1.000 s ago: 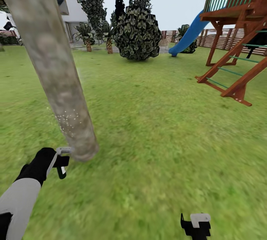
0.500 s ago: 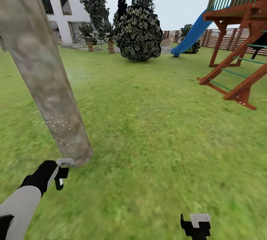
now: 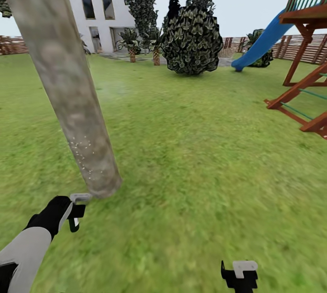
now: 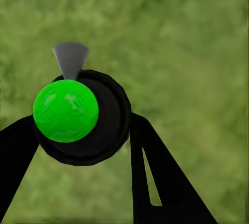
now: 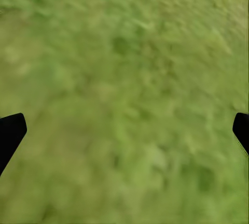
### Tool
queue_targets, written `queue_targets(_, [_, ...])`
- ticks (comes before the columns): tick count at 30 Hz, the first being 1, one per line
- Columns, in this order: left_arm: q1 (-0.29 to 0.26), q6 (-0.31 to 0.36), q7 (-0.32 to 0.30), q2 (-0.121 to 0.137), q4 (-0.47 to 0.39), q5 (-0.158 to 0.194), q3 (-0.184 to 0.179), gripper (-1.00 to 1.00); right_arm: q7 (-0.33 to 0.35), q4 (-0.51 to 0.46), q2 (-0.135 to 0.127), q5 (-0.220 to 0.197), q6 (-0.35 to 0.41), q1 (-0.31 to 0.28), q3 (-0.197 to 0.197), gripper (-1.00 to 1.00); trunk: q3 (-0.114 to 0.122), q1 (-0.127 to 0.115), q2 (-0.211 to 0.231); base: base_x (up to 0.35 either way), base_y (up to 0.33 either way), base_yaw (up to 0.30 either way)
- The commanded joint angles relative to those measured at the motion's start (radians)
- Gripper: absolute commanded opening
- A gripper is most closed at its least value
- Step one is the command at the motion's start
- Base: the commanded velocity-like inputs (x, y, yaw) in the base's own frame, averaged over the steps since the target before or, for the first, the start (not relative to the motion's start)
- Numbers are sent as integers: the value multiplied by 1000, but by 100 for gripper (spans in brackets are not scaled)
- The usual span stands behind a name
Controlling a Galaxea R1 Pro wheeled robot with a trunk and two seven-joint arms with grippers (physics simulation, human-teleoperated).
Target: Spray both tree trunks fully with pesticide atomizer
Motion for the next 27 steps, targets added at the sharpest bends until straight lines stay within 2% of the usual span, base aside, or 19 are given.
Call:
queue_targets(1, [-1, 4, -9, -1, -2, -11, 7, -100, -11, 1, 0, 9, 1, 0, 4, 100, -1, 0, 0, 176, -244, 276])
queue_targets(11, [-1, 4, -8, -3, -7, -11, 9, -100, -11, 1, 0, 9, 1, 0, 4, 100, -1, 0, 0, 183, -239, 267])
queue_targets(21, [-1, 4, -7, -5, -12, -10, 12, -100, -11, 1, 0, 9, 1, 0, 4, 100, -1, 0, 0, 192, -239, 27])
queue_targets(27, [0, 4, -8, -5, 3, -10, 7, -100, -11, 1, 1, 7, 1, 0, 4, 100, -1, 0, 0, 191, -239, 234])
